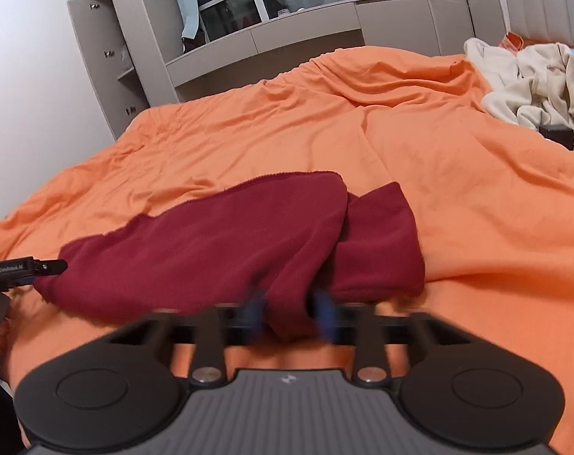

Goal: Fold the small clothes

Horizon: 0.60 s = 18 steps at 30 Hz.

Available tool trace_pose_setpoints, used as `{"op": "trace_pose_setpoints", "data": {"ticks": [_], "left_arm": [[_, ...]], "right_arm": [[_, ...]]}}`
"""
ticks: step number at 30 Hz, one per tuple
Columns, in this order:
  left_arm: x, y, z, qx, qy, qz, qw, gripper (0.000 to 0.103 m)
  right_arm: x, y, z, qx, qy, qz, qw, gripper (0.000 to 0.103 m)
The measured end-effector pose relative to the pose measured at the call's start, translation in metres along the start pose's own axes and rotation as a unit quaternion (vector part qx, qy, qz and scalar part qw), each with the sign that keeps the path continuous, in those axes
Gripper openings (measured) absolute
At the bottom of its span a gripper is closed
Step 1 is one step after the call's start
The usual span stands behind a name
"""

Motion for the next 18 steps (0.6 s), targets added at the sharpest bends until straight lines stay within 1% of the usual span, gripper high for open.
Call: {"op": "trace_pose_setpoints", "data": {"ticks": [2, 4, 5, 7, 10, 12, 14, 15, 16, 17, 18], "left_arm": [[-0.002, 0.000, -0.007, -0.003, -0.004, 0.005, 1.0000, 0.102], [-0.001, -0.001, -0.013, -0.002, 0.002, 0.011, 0.9999, 0.102], [-0.001, -0.001, -0.015, -0.001, 0.007, 0.015, 0.9999, 0.102], [0.000, -0.002, -0.019, 0.000, 0.017, 0.023, 0.9996, 0.102], [0.001, -0.003, -0.022, 0.001, 0.025, 0.029, 0.9993, 0.102], [0.002, -0.004, -0.022, 0.002, 0.022, 0.030, 0.9993, 0.102], [0.000, -0.008, -0.024, 0.005, 0.016, 0.027, 0.9995, 0.102], [0.000, -0.011, -0.026, 0.007, 0.013, 0.024, 0.9996, 0.102], [-0.001, -0.014, -0.028, 0.011, 0.008, 0.019, 0.9997, 0.102], [-0.002, -0.018, -0.030, 0.015, 0.004, 0.013, 0.9998, 0.102], [-0.002, -0.021, -0.033, 0.019, 0.001, 0.007, 0.9998, 0.102]], "right_arm": [[0.000, -0.005, -0.003, 0.013, 0.007, -0.009, 1.000, 0.010], [0.004, -0.016, -0.007, 0.036, 0.023, -0.030, 0.999, 0.009], [0.008, -0.022, -0.009, 0.044, 0.037, -0.031, 0.998, 0.009], [0.012, -0.026, -0.016, 0.042, 0.055, -0.023, 0.997, 0.009], [0.008, -0.021, -0.025, 0.027, 0.047, -0.028, 0.998, 0.010], [0.007, -0.019, -0.026, 0.021, 0.046, -0.032, 0.998, 0.014], [0.009, -0.020, -0.026, 0.023, 0.053, -0.033, 0.998, 0.021], [0.010, -0.021, -0.027, 0.026, 0.057, -0.032, 0.998, 0.024], [0.011, -0.022, -0.027, 0.029, 0.058, -0.034, 0.997, 0.031], [0.010, -0.024, -0.027, 0.033, 0.057, -0.038, 0.997, 0.040], [0.009, -0.025, -0.028, 0.036, 0.056, -0.042, 0.997, 0.046]]}}
Point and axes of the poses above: each gripper's, at about its wrist camera, not at the fingertips, and y roughly the way its jaws point, x to its right, z to its top, the point moved 1 cm from there along y, roughly the way its jaws point, and after that the axes turned 13 degrees about -x, right-handed, at the moved point
